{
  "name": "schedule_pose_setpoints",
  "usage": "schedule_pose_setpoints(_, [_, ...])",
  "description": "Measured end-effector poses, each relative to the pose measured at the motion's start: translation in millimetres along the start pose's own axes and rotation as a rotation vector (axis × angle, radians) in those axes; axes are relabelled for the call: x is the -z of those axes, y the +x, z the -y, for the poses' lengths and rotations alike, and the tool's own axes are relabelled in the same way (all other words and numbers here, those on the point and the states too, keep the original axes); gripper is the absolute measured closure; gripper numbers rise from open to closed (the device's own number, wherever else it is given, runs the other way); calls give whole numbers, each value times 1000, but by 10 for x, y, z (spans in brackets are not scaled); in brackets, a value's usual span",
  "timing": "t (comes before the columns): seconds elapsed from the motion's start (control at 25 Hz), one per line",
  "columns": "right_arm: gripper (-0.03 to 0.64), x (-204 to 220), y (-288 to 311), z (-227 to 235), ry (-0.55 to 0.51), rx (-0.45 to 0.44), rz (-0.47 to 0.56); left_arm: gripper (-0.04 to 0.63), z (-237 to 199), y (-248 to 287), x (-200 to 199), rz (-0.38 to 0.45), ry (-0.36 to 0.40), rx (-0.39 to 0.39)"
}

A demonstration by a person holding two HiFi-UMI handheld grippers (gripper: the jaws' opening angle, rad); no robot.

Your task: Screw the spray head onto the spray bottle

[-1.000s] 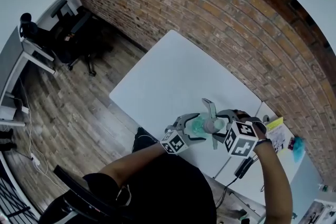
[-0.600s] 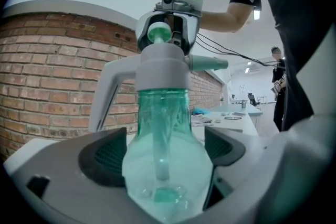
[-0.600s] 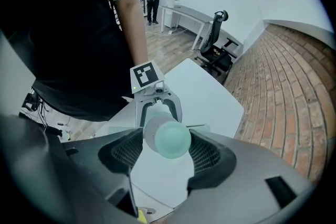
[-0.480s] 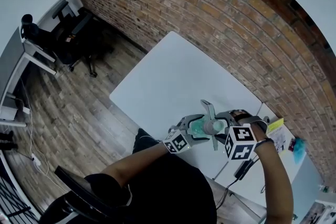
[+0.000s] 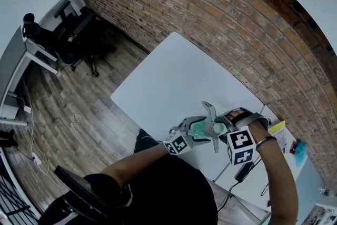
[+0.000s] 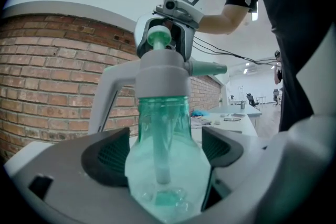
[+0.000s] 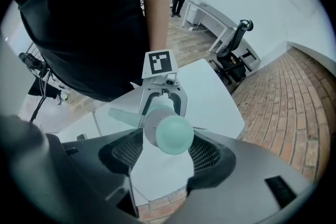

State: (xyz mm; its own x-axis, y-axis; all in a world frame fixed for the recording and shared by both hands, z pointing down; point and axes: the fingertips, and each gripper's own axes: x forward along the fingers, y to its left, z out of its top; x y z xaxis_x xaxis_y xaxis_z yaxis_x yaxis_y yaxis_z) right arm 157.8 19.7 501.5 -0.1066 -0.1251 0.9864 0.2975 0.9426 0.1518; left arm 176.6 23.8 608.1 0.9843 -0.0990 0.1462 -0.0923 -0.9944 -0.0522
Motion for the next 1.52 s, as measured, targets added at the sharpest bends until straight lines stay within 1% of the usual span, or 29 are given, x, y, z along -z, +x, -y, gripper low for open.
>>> schedule_pose_setpoints(0.08, [345,-27,15,7,-29,-11,4,164,0,28,-51,11,2,13])
schedule_pose_setpoints(0.2, [345,-27,63,6,-134,-20,-34,164,-34,59,-81,10,-10,18])
schedule_pose_setpoints(0.24, [344,-38,83,8,-165,-19,-41,174,-45,55,-79,9,-13,16])
schedule_pose_setpoints(0.44, [344,-70,139,-2,-283,-22,-59,192,-41,54,-84,4,-9,11])
schedule_pose_setpoints(0.52, [344,-71,152,4,-306,-25,-64,192,-50,54,-81,0,-13,12])
schedule_pose_setpoints(0.68, [344,-74,155,8,-317,-33,-50,193,-51,50,-71,-10,-14,21])
schedule_pose_setpoints(0.76, [344,-77,156,8,-289,-38,-45,195,-43,48,-69,-11,-9,20])
schedule_pose_setpoints(0.92, [344,-77,152,26,-147,-52,-31,195,-34,42,-67,-6,-1,13])
schedule_pose_setpoints(1.12, [344,-75,149,50,-1,-40,-34,195,-32,34,-71,-3,10,0])
schedule_pose_setpoints(1.28, [344,-72,144,59,120,-31,-10,195,-26,35,-63,-5,14,-7])
schedule_pose_setpoints(1.44, [344,-85,143,34,189,-20,31,193,-25,39,-56,-6,14,-7])
schedule_pose_setpoints(1.52, [344,-77,138,45,239,-5,51,193,-25,43,-50,-8,15,-8])
